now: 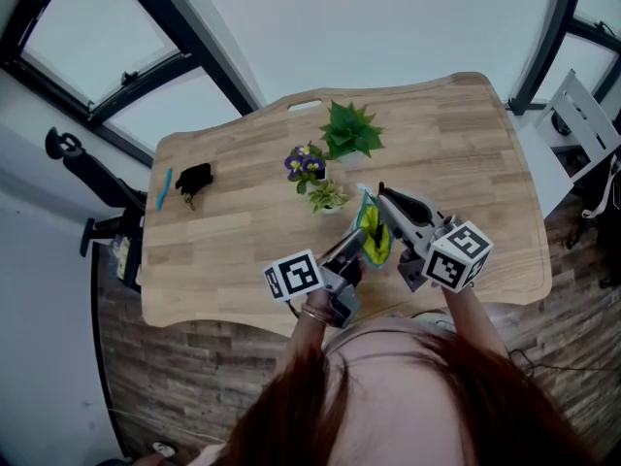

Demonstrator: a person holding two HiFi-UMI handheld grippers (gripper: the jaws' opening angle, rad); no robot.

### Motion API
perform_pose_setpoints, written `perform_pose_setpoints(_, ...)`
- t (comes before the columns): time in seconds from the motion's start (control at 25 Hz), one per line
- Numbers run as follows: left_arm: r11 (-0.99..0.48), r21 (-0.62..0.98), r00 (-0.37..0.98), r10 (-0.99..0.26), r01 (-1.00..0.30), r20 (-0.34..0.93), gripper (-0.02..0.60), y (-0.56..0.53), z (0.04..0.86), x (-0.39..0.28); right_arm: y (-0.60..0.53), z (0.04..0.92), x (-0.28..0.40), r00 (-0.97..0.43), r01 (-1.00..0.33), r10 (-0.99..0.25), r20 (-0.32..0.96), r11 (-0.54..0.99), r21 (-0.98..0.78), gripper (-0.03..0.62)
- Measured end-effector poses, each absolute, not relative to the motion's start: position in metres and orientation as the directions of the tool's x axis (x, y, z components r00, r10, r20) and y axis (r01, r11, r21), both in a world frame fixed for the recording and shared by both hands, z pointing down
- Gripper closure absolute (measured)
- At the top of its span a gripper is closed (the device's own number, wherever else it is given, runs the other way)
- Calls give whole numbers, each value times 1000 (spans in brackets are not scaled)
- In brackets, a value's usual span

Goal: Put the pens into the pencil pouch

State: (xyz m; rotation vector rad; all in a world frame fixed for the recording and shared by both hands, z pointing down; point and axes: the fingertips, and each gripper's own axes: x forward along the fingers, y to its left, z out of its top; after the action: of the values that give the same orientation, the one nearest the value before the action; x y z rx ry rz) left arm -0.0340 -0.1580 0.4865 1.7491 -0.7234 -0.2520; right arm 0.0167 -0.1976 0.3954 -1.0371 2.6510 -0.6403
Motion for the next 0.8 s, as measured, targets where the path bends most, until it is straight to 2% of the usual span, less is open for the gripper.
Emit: perform_pose_setpoints(0.8, -131, 923, 780, -585, -363, 223, 565, -158, 495, -37, -176, 446, -5, -768, -640, -599, 224, 728, -248, 560)
